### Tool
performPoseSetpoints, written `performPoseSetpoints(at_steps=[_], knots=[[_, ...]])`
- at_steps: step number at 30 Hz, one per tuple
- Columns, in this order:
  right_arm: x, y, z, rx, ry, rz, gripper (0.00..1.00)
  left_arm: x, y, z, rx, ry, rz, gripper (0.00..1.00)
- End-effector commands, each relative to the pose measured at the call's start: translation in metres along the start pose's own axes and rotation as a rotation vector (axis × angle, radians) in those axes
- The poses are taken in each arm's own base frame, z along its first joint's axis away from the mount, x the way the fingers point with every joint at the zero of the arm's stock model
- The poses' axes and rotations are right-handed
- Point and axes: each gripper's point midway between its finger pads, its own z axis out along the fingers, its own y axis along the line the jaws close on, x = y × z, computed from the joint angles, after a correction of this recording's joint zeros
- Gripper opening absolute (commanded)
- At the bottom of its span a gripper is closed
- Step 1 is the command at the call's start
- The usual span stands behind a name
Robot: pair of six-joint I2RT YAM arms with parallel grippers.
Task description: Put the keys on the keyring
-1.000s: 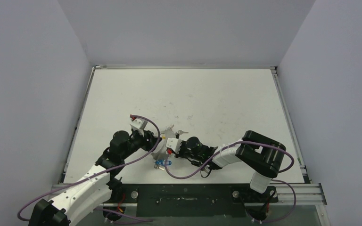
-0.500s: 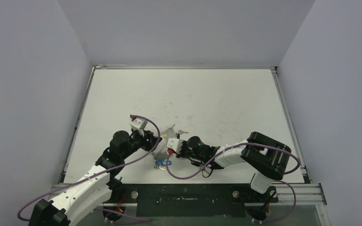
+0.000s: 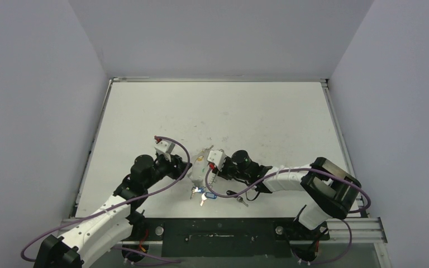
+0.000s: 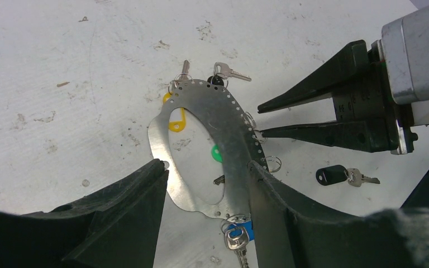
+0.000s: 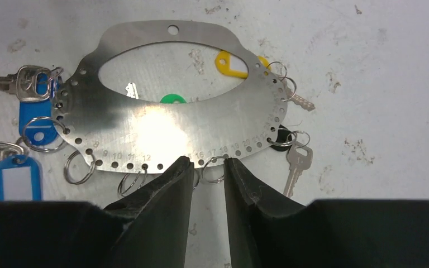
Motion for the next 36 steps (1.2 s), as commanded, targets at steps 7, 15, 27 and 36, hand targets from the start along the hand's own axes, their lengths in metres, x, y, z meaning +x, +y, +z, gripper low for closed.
performPoseSetpoints(at_steps=[7, 15, 27, 36], knots=[[-0.018, -0.012, -0.007, 0.015, -0.038, 0.030, 0.32, -0.007, -0.006, 0.003, 0.035, -0.035, 0.006, 0.52], [-0.006, -0.031, -0.021, 0.077, -0.051, 0.091, 0.34, -0.007, -0.012, 0.014, 0.080, -0.029, 0.030, 0.51], [0.024, -0.021, -0.017, 0.108, 0.099, 0.049, 0.52, -0.012, -0.020, 0.030, 0.127, -0.020, 0.038, 0.51], [0.038, -0.013, -0.002, 0.131, 0.197, 0.012, 0.51, -0.012, -0.019, 0.028, 0.116, -0.032, 0.033, 0.51]])
